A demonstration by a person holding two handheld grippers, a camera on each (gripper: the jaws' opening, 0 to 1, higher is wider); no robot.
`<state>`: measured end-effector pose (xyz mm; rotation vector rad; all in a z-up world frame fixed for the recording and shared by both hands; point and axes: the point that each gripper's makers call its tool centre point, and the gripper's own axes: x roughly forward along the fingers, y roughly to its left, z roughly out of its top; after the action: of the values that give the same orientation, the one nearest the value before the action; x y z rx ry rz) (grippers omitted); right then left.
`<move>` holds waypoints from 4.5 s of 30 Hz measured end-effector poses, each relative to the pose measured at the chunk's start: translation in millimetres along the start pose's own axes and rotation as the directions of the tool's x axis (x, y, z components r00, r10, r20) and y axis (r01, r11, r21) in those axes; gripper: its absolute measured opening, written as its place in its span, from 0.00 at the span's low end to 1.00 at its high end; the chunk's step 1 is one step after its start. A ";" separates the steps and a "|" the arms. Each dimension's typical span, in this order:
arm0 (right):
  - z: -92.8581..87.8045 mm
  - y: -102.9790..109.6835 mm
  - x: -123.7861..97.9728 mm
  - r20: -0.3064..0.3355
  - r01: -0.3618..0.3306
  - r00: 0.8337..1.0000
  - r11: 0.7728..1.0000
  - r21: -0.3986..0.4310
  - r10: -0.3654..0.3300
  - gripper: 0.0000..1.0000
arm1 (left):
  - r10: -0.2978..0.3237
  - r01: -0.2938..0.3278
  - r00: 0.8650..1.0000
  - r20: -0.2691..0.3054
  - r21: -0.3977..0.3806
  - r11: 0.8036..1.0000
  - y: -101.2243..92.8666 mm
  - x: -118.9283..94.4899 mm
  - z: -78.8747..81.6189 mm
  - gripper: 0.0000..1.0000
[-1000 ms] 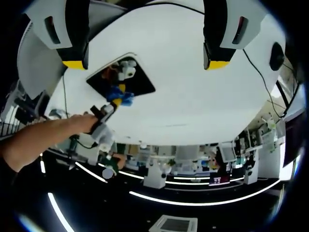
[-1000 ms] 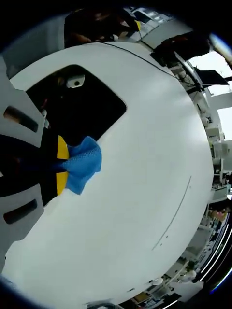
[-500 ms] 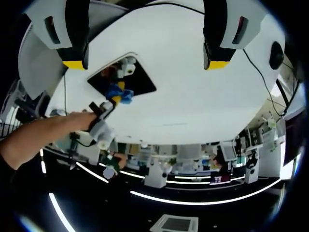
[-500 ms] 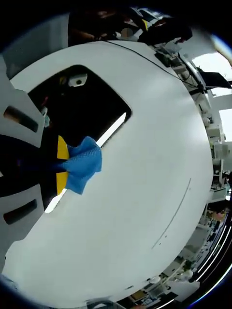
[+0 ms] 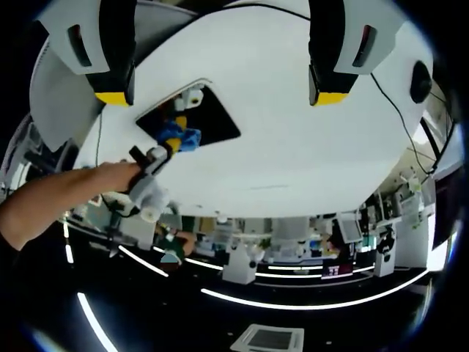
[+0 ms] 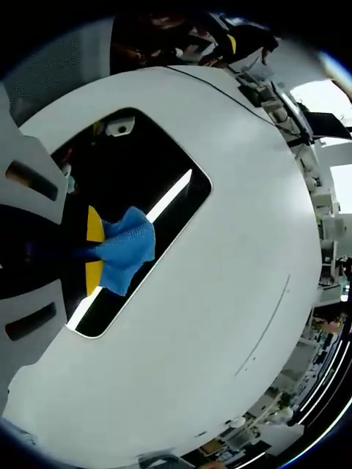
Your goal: Wipe the mirror surface with the cleaning cloth until all visible marks leave the cleaned area.
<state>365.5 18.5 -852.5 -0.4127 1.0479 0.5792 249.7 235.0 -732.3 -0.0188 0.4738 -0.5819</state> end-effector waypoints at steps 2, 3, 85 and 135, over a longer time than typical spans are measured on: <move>-3.3 3.7 -1.8 -0.001 -0.001 1.000 1.000 -0.003 0.001 0.01 | -0.001 0.001 1.000 0.002 0.001 1.000 -0.4 0.2 0.1 0.99; -3.9 4.3 -2.0 0.000 0.000 1.000 1.000 -0.005 0.000 0.01 | -0.002 0.002 1.000 0.002 0.001 1.000 -0.7 0.3 -0.1 0.99; -48.1 66.3 -25.4 0.007 -0.089 0.996 0.996 0.002 0.089 0.01 | 0.000 0.000 1.000 0.001 0.003 1.000 22.5 20.3 5.4 0.99; -60.1 54.3 -31.7 0.000 -0.148 0.989 0.989 -0.014 0.148 0.01 | 0.025 -0.025 1.000 -0.011 -0.013 1.000 19.9 12.6 -1.6 0.99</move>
<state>278.5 18.4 -853.5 -0.3483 1.0795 0.7189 268.7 245.2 -742.0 -0.0224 0.4876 -0.5549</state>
